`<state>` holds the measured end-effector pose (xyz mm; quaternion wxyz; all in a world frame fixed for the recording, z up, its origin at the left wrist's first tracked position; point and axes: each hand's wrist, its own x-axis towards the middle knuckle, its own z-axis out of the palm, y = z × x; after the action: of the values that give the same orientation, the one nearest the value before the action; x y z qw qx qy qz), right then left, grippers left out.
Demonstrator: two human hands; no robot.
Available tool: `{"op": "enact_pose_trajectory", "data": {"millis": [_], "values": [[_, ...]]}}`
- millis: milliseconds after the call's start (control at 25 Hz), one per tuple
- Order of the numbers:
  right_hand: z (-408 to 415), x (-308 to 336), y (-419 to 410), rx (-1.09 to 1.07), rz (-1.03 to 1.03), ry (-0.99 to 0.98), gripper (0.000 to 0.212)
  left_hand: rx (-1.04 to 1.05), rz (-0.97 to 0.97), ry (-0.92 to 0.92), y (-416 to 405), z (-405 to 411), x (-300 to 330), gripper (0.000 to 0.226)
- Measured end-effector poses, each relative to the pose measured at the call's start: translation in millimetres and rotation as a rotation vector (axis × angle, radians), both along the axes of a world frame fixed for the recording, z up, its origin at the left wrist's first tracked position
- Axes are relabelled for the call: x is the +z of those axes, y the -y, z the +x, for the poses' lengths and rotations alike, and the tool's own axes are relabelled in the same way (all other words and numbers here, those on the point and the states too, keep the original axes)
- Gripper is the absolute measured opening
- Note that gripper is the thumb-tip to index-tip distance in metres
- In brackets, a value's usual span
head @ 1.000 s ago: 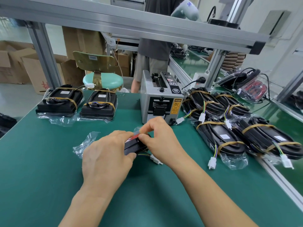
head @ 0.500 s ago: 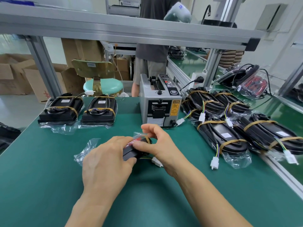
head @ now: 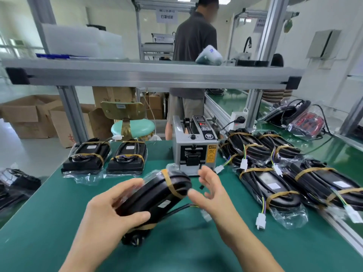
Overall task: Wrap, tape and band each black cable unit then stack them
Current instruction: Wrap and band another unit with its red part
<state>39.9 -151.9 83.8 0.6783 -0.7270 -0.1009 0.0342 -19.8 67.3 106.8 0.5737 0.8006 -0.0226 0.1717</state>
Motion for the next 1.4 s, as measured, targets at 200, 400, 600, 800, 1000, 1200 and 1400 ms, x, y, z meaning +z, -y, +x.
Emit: {"op": "enact_pose_trajectory", "data": {"millis": [200, 400, 600, 800, 1000, 1200, 1400], "values": [[-38, 16, 29, 0.165, -0.188, 0.115, 0.115, -0.228, -0.426, 0.136, 6, -9, -21, 0.080], [-54, 52, 75, 0.307, -0.572, 0.186, 0.107, -0.331, -0.552, 0.142, 12, -15, -34, 0.078], [-58, 69, 63, 0.745, -0.360, 0.146, 0.079, -0.512, -0.597, 0.099, 20, -22, -32, 0.080], [-62, 52, 44, 0.649, 0.033, 0.209, 0.075, -0.717, -0.600, 0.015, 19, -27, -31, 0.079], [-64, 40, 36, 0.616, 0.255, 0.336, 0.058, -0.891, -0.227, -0.147, 12, -26, -33, 0.079], [-45, 33, 23, 0.306, 0.352, 0.136, 0.065, -0.457, -0.403, -0.232, 2, -45, -45, 0.064], [-22, 36, -27, 0.298, 0.075, 0.108, 0.036, -0.066, -0.819, -0.443, -18, -46, -47, 0.044]]}}
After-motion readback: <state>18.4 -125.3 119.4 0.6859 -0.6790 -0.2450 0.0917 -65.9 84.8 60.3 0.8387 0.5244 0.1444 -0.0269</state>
